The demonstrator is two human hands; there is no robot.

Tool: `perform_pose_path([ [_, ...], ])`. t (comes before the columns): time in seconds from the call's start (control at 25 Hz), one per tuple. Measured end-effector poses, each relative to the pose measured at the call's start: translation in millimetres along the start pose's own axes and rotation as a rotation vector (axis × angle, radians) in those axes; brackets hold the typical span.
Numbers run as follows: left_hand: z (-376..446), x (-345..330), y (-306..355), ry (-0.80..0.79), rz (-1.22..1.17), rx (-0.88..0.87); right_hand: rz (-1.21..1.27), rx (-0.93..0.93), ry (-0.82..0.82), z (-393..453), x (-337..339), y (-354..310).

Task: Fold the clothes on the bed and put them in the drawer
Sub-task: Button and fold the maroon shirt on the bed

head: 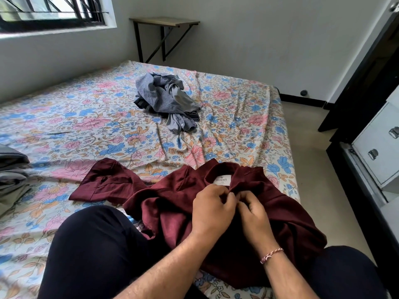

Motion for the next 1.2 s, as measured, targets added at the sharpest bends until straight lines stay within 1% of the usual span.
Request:
perform_pose_path([
  [0.08, 4, -2, -7, -0.040, -0.166, 0.105, 0.053, 0.049, -0.021, 2, 3, -8],
  [0.16, 6, -4, -5, -0.096, -0.199, 0.108, 0.075, 0.095, -0.062, 1, 0, -15],
  [0.2, 5, -5, -3, -0.130, -0.188, 0.083, 0.084, 0.094, -0.045, 0, -1, -15],
  [0.32, -6, -12, 9, -0.246, -0.149, -0.004, 0.139, 0.036, 0.117, 3, 8, -9],
  [0.4, -14, -14, 17, -0.292, -0.059, -0.104, 0.156, 0.020, 0.185, 4, 14, -7],
  [0.48, -22, -17, 25, -0.331, 0.177, -0.248, 0.214, -0.019, 0.214, 6, 16, -7],
  [0.52, -23, -18, 27, -0.333, 0.273, -0.286, 0.266, -0.045, 0.223, 7, 15, -7],
  [0.56, -20, -18, 29, -0.339, 0.322, -0.285, 0.313, -0.071, 0.226, 9, 14, -7],
  [0.64, -10, -12, 41, -0.394, 0.364, -0.334, 0.347, -0.079, 0.222, 18, 15, -11],
  [0.72, 17, 0, 52, -0.493, 0.386, -0.458, 0.258, -0.042, 0.184, 33, 20, -22],
  [0.8, 57, 17, 57, -0.550, 0.436, -0.622, 0.065, -0.001, 0.100, 51, 26, -36],
  [0.84, 77, 28, 58, -0.530, 0.461, -0.692, -0.026, 0.022, 0.016, 59, 27, -43],
  [0.88, 98, 40, 58, -0.482, 0.469, -0.737, -0.095, 0.038, -0.106, 68, 24, -50],
  [0.92, 118, 52, 56, -0.422, 0.434, -0.754, -0.143, 0.055, -0.241, 73, 21, -58],
  [0.96, 135, 64, 52, -0.372, 0.365, -0.745, -0.184, 0.072, -0.340, 80, 20, -65],
  [1.0, 149, 73, 49, -0.347, 0.285, -0.722, -0.197, 0.085, -0.394, 87, 21, -72],
  [1.04, 161, 79, 47, -0.357, 0.211, -0.689, -0.189, 0.087, -0.387, 98, 26, -79],
  [1.12, 182, 80, 43, -0.446, 0.113, -0.607, -0.106, 0.042, -0.341, 118, 38, -96],
  [1.16, 192, 77, 44, -0.477, 0.097, -0.573, -0.035, 0.004, -0.355, 126, 42, -105],
  [1.2, 206, 76, 49, -0.458, 0.118, -0.575, 0.038, -0.033, -0.368, 135, 43, -116],
])
Point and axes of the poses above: each hand's wrist, its own z-axis towards the middle knuckle, its own x-axis out of the back of the hand, y = z × x, the point moved 8 cm from there along z, towards the middle knuckle, and after that the axes turned 7 degrees about y, right-handed, at the moved point
